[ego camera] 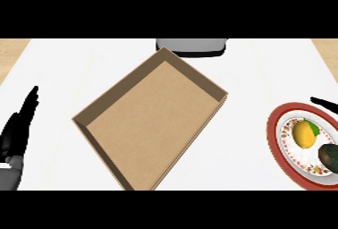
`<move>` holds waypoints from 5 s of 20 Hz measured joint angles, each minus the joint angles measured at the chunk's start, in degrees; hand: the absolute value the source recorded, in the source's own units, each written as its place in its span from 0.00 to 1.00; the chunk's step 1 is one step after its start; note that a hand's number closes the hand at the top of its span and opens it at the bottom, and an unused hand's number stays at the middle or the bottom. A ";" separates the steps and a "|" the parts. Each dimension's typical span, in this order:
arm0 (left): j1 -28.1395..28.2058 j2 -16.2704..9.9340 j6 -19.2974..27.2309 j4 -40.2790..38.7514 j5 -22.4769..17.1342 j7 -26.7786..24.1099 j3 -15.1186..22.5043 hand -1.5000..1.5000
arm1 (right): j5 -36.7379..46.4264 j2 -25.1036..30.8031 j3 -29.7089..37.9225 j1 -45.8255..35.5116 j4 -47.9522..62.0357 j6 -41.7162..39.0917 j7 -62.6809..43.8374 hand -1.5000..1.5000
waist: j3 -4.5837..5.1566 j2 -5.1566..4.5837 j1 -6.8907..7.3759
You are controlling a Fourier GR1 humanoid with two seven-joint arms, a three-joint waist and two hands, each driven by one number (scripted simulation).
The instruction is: Pick the lemon from the plate and place it in the cardboard box
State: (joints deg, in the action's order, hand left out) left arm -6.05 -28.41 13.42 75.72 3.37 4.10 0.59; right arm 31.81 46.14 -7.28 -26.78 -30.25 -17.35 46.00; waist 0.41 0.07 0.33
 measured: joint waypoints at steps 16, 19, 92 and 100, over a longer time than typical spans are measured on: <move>1.29 1.89 -2.13 1.51 2.81 0.75 -3.29 0.50 | -2.31 -0.48 2.33 7.13 -14.01 -3.20 -1.08 0.00 | -0.04 0.19 -0.61; 0.28 2.53 -2.59 0.27 3.44 0.43 -3.85 0.50 | -1.63 -0.42 2.08 10.02 -18.33 -3.78 -3.61 0.00 | -0.08 0.16 -0.68; -2.44 7.16 -7.78 0.97 9.34 0.86 -8.36 0.50 | 0.08 -46.06 -15.75 -35.36 -26.55 28.57 -74.57 1.00 | -0.35 -0.58 2.17; -4.94 7.49 -8.46 -0.55 9.76 0.37 -8.02 0.50 | -11.54 -46.12 -19.60 -40.04 -11.45 36.86 -74.13 0.00 | -0.34 -1.05 3.88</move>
State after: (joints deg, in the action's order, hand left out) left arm -10.99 -20.92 4.96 75.17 13.13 4.47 -7.43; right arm 20.27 0.01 -26.88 -66.81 -41.70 19.51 -28.14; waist 0.07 -0.98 4.21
